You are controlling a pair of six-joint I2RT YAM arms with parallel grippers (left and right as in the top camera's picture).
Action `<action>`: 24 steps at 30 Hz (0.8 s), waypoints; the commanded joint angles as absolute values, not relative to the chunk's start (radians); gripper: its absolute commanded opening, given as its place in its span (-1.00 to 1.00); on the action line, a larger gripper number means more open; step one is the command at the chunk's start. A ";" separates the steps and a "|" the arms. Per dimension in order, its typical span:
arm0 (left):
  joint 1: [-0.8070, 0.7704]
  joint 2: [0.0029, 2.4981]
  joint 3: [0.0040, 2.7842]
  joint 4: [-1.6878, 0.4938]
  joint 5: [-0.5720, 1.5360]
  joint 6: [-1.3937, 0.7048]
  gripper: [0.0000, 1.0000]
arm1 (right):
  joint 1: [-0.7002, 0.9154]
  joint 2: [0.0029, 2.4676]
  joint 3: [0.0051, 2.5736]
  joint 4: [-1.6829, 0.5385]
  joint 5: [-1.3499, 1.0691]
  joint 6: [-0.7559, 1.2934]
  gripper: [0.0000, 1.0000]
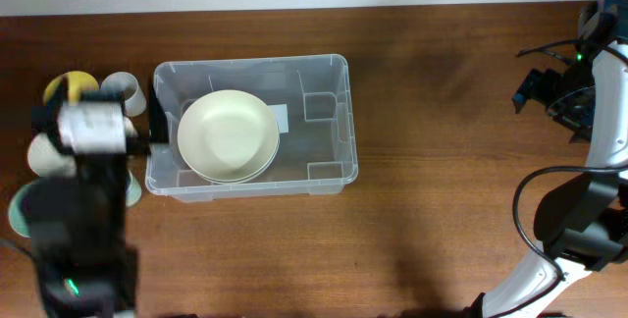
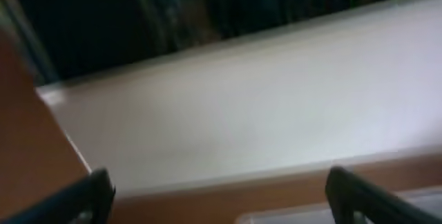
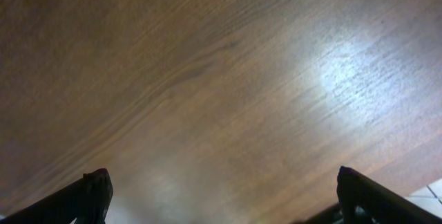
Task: Pack container
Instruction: 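Move the left gripper down to the mint-green bowl at front left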
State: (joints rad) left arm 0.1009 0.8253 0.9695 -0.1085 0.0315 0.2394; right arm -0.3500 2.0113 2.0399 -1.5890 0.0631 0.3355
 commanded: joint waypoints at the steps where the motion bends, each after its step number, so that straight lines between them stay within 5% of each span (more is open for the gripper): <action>1: 0.108 1.060 1.271 -0.351 0.093 0.240 0.99 | -0.354 2.001 2.038 -1.589 0.068 0.333 0.98; 8: 0.200 1.314 1.582 -0.641 -0.236 -0.044 0.99 | -0.354 2.001 2.038 -1.589 0.068 0.333 0.98; 16: 0.486 1.447 1.652 -0.758 0.009 -0.269 1.00 | -0.354 2.001 2.038 -1.589 0.068 0.333 0.98; 24: 0.606 1.616 1.652 -0.859 -0.033 -0.372 0.99 | -0.354 2.001 2.038 -1.589 0.068 0.333 0.98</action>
